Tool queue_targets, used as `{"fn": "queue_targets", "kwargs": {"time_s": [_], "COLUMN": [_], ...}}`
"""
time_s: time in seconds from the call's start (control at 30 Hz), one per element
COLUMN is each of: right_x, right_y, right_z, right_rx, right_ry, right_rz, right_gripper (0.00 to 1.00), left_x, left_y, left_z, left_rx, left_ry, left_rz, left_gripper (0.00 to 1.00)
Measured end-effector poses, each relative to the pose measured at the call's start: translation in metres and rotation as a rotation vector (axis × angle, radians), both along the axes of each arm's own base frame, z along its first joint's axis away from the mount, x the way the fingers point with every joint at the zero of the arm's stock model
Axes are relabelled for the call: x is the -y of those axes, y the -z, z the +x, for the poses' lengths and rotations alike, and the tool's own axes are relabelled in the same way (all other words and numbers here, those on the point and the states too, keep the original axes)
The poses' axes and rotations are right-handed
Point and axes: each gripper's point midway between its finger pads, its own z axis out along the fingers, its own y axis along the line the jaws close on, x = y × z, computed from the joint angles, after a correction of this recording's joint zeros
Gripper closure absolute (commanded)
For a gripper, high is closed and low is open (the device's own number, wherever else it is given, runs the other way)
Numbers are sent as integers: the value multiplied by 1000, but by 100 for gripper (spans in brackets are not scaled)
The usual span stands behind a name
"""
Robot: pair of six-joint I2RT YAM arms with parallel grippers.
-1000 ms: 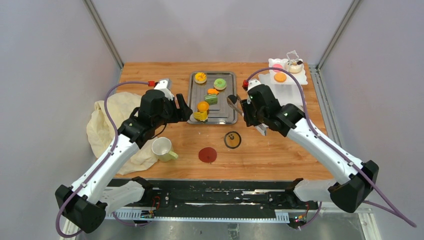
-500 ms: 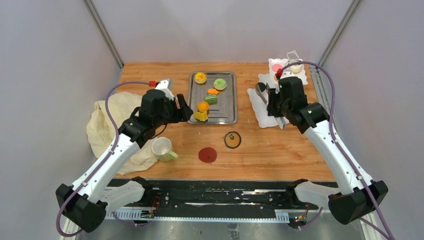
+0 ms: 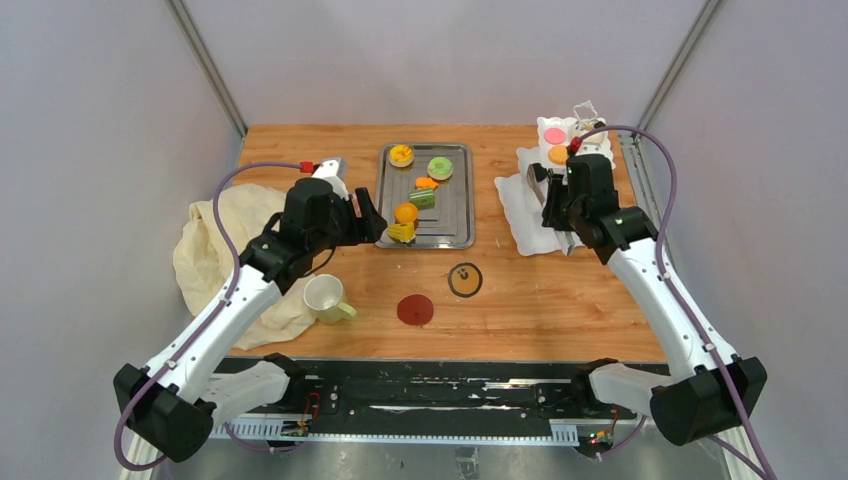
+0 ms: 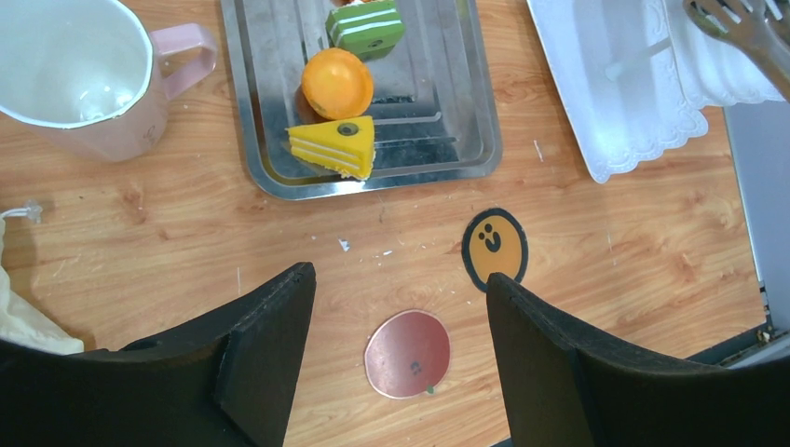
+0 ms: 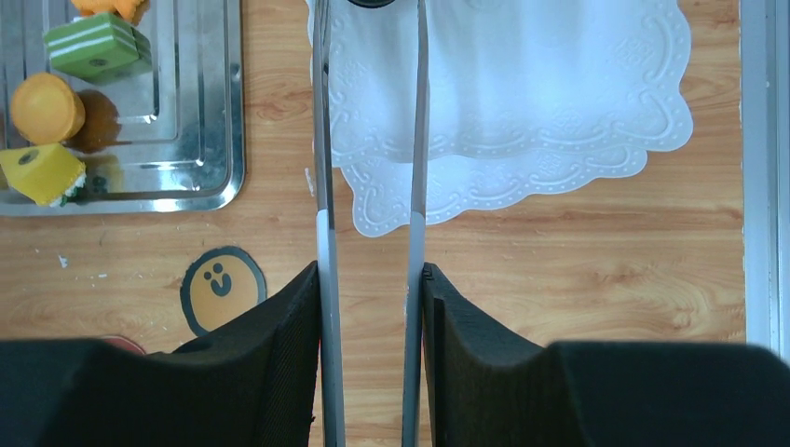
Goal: Serve the afternoon tea
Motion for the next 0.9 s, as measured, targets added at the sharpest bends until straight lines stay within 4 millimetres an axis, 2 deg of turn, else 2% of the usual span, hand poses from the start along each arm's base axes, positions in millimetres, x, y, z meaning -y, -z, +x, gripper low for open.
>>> {"fn": "queue_targets", "kwargs": {"time_s": [0.1, 0.23, 0.4, 0.67, 0.83, 0.9], "right_x": [3, 8, 7, 4, 6, 7], "right_y": [-2, 1, 9, 8, 4, -2], "right_z": [7, 14, 18, 20, 7, 1], "right_rx": [22, 24, 7, 17, 34, 52], "right_ry": [25, 56, 61, 55, 52, 52], "right_rz": [8, 11, 9, 20, 38, 48], "right_gripper": [71, 59, 53, 56, 62, 68], "left_x": [1, 1, 1, 1, 1, 1], "left_y": [2, 4, 4, 4, 4, 4], "left_z": [1, 2, 2, 2, 2, 2], "left_rx": [-6, -12, -12, -12, -12, -13], "left_ry": [0, 0, 0, 0, 1, 2], "left_rz": [3, 6, 6, 6, 5, 5], "left_gripper": [28, 28, 28, 28, 28, 28]}}
